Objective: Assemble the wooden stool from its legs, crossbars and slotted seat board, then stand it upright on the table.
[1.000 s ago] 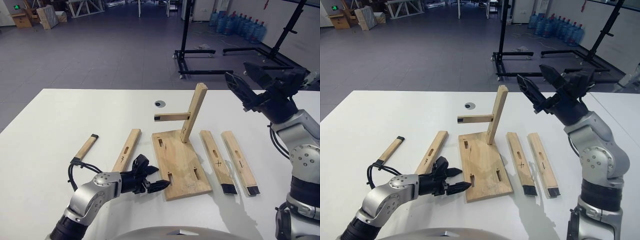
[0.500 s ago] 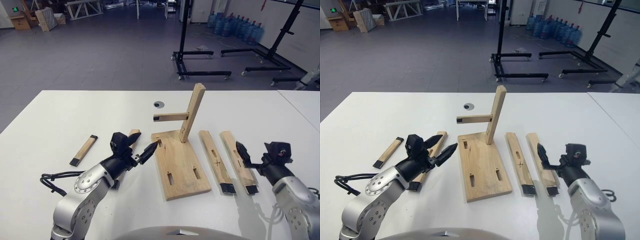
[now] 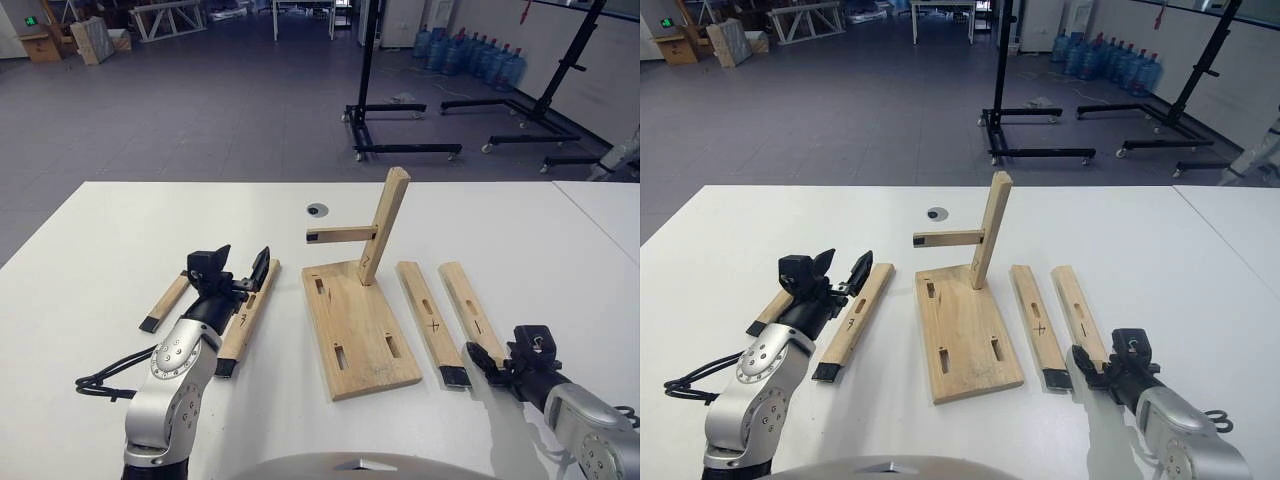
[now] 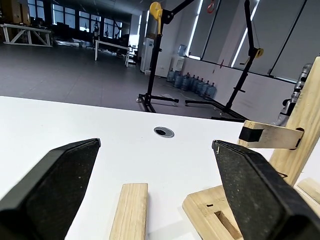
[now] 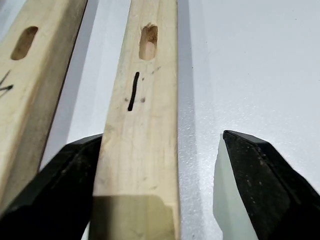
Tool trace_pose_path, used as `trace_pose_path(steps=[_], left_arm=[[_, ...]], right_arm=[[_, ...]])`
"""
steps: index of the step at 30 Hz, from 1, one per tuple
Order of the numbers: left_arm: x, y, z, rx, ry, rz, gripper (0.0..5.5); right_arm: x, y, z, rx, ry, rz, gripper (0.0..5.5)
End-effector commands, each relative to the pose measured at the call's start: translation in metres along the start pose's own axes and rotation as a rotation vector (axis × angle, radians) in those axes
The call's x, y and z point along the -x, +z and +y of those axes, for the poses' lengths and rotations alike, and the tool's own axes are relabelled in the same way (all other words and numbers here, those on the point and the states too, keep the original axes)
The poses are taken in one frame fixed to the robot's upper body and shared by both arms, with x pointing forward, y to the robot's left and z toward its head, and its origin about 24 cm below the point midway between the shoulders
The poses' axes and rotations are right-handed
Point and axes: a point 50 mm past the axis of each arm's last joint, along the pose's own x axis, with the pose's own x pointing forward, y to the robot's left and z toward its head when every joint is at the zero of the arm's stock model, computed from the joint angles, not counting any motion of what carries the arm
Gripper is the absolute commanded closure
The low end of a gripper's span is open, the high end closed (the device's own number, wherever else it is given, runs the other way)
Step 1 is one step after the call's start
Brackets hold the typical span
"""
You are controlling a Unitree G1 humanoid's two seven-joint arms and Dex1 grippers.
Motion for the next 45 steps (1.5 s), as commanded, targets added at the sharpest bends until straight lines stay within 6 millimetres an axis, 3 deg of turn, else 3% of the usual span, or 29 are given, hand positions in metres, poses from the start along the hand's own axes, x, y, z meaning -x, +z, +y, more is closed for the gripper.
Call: trace_pose_path(steps=[1, 5, 10, 14, 17, 22, 24, 28, 33, 38, 45], left_arm=[[-0.007, 0.002, 0.0, -0.008, 0.012, -0.022, 1.38], [-0.012, 0.004, 0.004, -0.013, 0.033, -0.042, 1.38], [-0.018, 0.0, 0.011, -0.021, 0.091, -0.035, 1.38], [-0.023, 0.002, 0.016, -0.043, 0.103, -0.044, 1.38], [-0.027, 0.007, 0.02, -0.053, 0.093, -0.066, 1.38], [-0.032, 0.024, 0.017, 0.028, -0.02, -0.149, 1.38], [-0.031, 0.026, 0.012, 0.153, -0.154, -0.165, 1.38], [-0.022, 0.03, -0.002, 0.304, -0.499, -0.15, 1.38], [-0.013, 0.051, -0.012, 0.488, -0.879, -0.165, 1.38], [-0.021, 0.056, -0.019, 0.491, -1.023, -0.13, 1.38], [-0.023, 0.059, -0.023, 0.524, -1.075, -0.104, 1.38]], right_arm=[[-0.011, -0.049, -0.017, -0.062, -0.012, 0.202, 2.28], [-0.02, -0.059, -0.025, -0.1, 0.002, 0.211, 3.23], [-0.03, -0.039, -0.018, -0.065, 0.038, 0.118, 3.49], [-0.04, 0.02, -0.004, 0.03, 0.068, -0.133, 3.49], [-0.038, 0.091, 0.013, 0.051, 0.081, -0.412, 3.49], [-0.007, 0.189, 0.028, -0.002, 0.171, -0.927, 3.49], [0.006, 0.206, 0.05, 0.046, 0.36, -1.054, 3.49], [0.016, 0.196, 0.097, 0.143, 0.803, -1.017, 3.49], [0.001, 0.142, 0.141, 0.063, 1.303, -0.693, 3.49], [-0.013, 0.132, 0.158, -0.006, 1.466, -0.607, 3.49], [-0.009, 0.123, 0.168, -0.001, 1.635, -0.499, 3.49]])
